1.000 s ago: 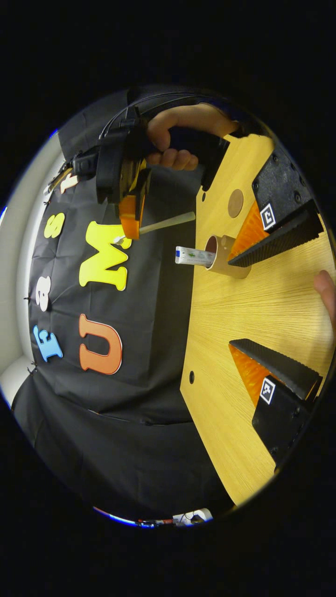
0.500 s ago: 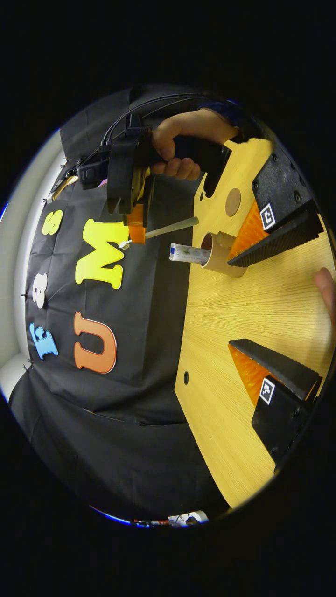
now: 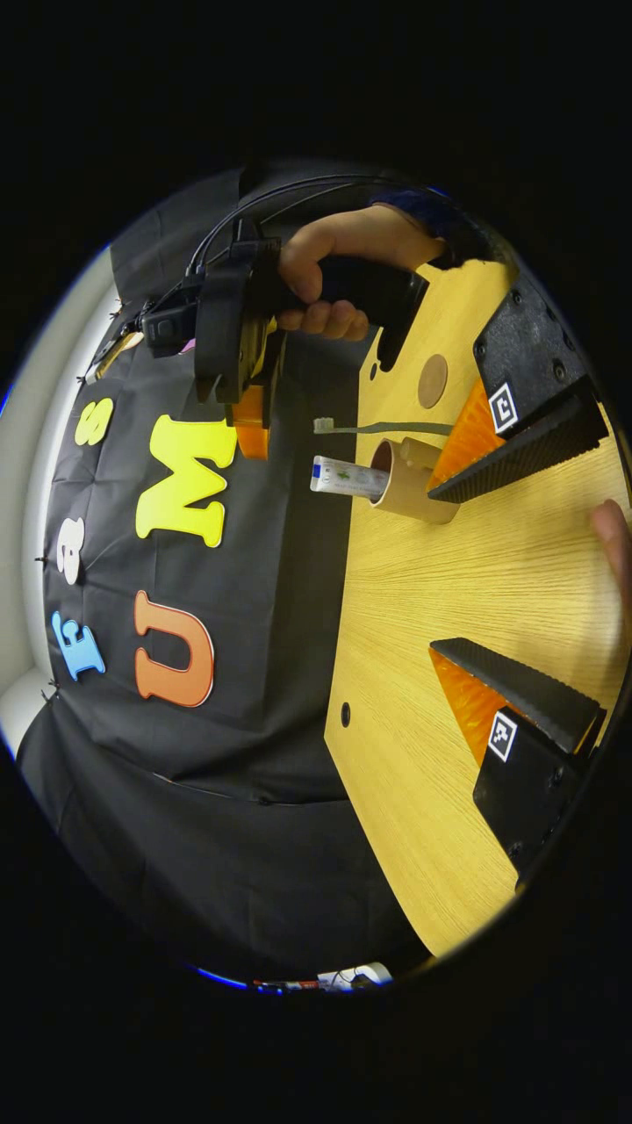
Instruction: Put the toothbrush and toothpaste on the desktop into the cup, then pick up the cup and place it on the coaster on the desktop.
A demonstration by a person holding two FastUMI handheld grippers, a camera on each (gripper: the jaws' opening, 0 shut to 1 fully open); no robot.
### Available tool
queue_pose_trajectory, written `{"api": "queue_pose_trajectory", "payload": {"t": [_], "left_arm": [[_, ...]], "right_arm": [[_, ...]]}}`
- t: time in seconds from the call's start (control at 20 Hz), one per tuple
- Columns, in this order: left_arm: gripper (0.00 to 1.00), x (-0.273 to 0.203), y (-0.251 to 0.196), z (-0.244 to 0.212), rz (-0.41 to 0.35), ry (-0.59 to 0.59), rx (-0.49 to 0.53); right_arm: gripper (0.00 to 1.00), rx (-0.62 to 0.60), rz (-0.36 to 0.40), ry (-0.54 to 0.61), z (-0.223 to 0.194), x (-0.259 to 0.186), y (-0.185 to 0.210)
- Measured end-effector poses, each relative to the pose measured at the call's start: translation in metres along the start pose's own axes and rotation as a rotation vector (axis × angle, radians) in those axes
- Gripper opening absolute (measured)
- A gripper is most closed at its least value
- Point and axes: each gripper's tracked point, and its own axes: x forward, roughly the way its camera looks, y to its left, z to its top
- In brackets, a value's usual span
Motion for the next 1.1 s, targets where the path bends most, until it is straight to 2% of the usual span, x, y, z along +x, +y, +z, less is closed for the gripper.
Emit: {"api": "queue_pose_trajectory", "payload": {"t": [0.25,0.3,0.45,0.5,0.55,0.6,0.7,0.75,0.8,0.9,0.95,1.0,1.1], "left_arm": [[0.99,0.002,-0.003,-0.001,-0.002,-0.001,0.011],[0.99,0.002,-0.003,-0.002,-0.002,-0.001,0.013],[0.99,0.002,-0.004,-0.002,-0.007,0.001,0.011],[0.99,0.002,-0.006,-0.003,-0.010,0.004,0.010],[0.99,0.002,-0.006,-0.004,-0.010,0.007,0.009],[0.99,0.001,-0.006,-0.004,-0.011,0.007,0.010],[0.99,0.000,-0.007,-0.004,-0.012,0.008,0.015],[0.99,0.000,-0.007,-0.004,-0.011,0.007,0.018],[0.99,-0.001,-0.008,-0.003,-0.011,0.005,0.022],[0.99,-0.002,-0.011,-0.002,-0.013,-0.003,0.032],[0.99,-0.002,-0.012,-0.002,-0.014,-0.003,0.038],[0.99,-0.002,-0.014,-0.003,-0.017,0.000,0.044],[0.98,-0.003,-0.018,-0.004,-0.026,0.005,0.052]], "right_arm": [[0.04,0.005,0.020,0.026,-0.010,-0.003,-0.003],[0.07,0.006,0.033,0.026,-0.010,-0.004,-0.004],[0.27,-0.004,0.054,0.029,-0.010,-0.010,-0.008],[0.40,-0.018,0.040,0.030,-0.009,-0.012,-0.014],[0.46,-0.031,0.026,0.036,-0.008,-0.013,-0.020],[0.59,-0.047,0.018,0.059,-0.009,-0.014,-0.025],[0.74,-0.051,-0.005,0.127,-0.013,-0.018,-0.040],[0.87,-0.046,-0.019,0.149,-0.008,-0.019,-0.048],[0.83,-0.047,-0.039,0.156,0.001,-0.021,-0.059],[0.84,-0.091,-0.092,0.166,0.017,-0.018,-0.085],[0.84,-0.125,-0.109,0.207,0.013,-0.015,-0.096],[0.89,-0.152,-0.116,0.253,0.006,-0.010,-0.107],[0.85,-0.178,-0.143,0.333,-0.009,0.004,-0.132]]}}
